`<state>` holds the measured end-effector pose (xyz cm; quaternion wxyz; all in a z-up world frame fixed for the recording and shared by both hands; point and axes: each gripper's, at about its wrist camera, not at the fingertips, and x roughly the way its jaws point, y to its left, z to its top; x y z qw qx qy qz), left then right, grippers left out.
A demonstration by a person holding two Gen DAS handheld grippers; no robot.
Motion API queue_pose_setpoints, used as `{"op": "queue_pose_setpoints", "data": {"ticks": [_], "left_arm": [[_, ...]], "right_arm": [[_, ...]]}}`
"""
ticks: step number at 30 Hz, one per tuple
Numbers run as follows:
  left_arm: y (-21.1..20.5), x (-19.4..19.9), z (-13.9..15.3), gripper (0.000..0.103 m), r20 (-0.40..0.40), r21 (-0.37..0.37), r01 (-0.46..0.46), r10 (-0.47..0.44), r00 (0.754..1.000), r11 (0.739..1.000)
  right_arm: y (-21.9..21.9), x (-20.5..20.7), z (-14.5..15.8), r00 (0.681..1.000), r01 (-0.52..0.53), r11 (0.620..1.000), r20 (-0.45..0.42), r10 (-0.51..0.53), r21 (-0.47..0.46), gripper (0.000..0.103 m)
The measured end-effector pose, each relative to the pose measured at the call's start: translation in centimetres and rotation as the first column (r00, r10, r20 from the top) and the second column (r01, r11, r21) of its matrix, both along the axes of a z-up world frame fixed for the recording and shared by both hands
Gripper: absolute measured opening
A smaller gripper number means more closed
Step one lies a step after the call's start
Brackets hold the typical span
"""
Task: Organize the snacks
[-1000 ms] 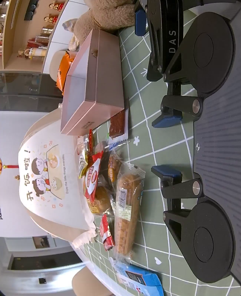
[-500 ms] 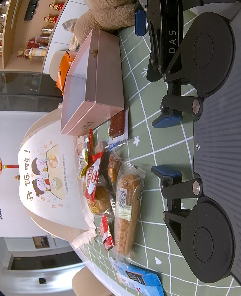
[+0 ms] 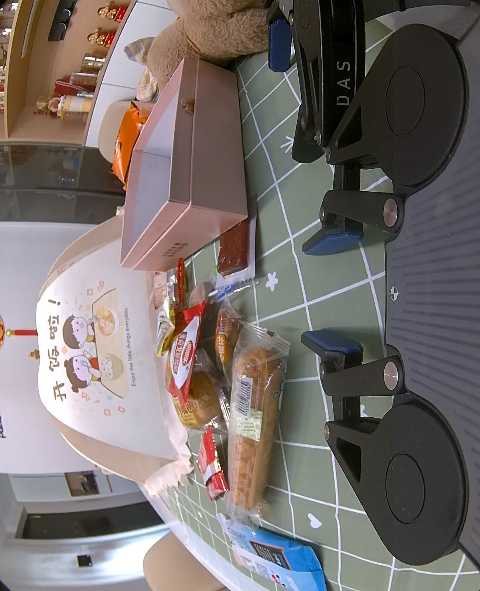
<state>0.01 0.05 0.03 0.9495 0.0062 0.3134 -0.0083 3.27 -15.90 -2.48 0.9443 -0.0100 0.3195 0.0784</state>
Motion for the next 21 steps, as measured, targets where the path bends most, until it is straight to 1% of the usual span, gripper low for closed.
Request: {"op": "queue_pose_setpoints", "data": {"ticks": [21], "left_arm": [[0.15, -0.02, -0.01, 0.050, 0.000, -0.004, 0.000, 0.000, 1.000, 1.000]], "right_arm": [[0.01, 0.02, -0.06, 1.000, 0.000, 1.000, 0.000, 0.000, 0.000, 0.103]]}}
